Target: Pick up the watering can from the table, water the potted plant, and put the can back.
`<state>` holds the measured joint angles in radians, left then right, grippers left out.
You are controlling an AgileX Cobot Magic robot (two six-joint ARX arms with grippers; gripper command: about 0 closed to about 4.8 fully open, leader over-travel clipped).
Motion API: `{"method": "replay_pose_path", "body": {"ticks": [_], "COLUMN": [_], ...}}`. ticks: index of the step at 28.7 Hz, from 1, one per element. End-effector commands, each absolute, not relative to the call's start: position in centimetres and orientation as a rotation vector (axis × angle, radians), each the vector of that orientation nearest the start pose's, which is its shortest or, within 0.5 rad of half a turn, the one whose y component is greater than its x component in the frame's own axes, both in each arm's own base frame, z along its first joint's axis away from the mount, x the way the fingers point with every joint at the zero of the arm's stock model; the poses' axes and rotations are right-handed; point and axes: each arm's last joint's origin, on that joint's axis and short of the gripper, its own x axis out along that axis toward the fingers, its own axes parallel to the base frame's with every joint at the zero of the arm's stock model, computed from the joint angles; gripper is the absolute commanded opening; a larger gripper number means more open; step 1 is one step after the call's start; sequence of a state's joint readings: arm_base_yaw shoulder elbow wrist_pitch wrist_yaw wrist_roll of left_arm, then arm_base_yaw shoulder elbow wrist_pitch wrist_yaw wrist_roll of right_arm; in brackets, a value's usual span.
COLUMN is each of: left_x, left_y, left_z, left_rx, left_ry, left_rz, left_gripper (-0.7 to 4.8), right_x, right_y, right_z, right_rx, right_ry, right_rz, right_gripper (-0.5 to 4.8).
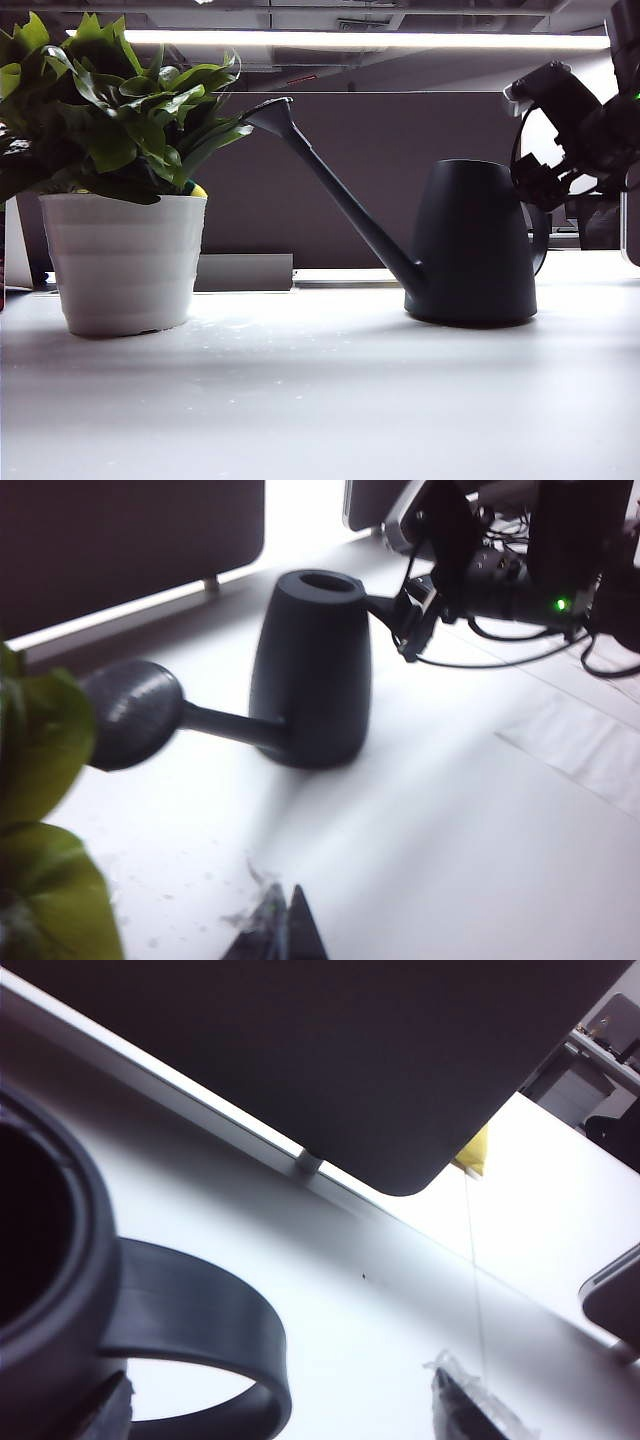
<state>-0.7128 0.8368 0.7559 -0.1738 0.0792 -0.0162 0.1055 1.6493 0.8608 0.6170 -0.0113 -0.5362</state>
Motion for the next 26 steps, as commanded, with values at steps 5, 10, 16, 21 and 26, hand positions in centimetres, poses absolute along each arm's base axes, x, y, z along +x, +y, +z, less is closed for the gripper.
{"method": "replay_pose_path", "body": {"ticks": [5,10,16,21,26], "left_x": [13.2,13.2,13.2,13.1,13.1], "left_y": [-11.9,-11.9,-11.9,-11.8,-11.8], "left_z": [31.8,31.8,31.7,31.7,31.7], "left_rx": [0.064,0.064,0.068,0.069,0.069], "left_ry": [0.258,0.258,0.270,0.272,0.272], "left_rz": [-0.818,-0.820,-0.820,-0.817,-0.816], "left_gripper": [-0.06,-0.06,-0.06,-0.06,-0.06], "right_x": [35.0,35.1,36.6,38.3,39.2], "right_y": [3.8,3.6,2.8,2.9,3.2], "right_z": [22.4,22.6,22.1,21.5,21.6], "right_rx": [-0.912,-1.054,-1.062,-1.110,-1.109], "right_ry": [0.062,0.049,0.008,0.001,-0.045], "right_rz": [0.171,0.123,0.072,0.099,0.170], "right_gripper": [3.81,3.77,3.77,3.77,3.77]}}
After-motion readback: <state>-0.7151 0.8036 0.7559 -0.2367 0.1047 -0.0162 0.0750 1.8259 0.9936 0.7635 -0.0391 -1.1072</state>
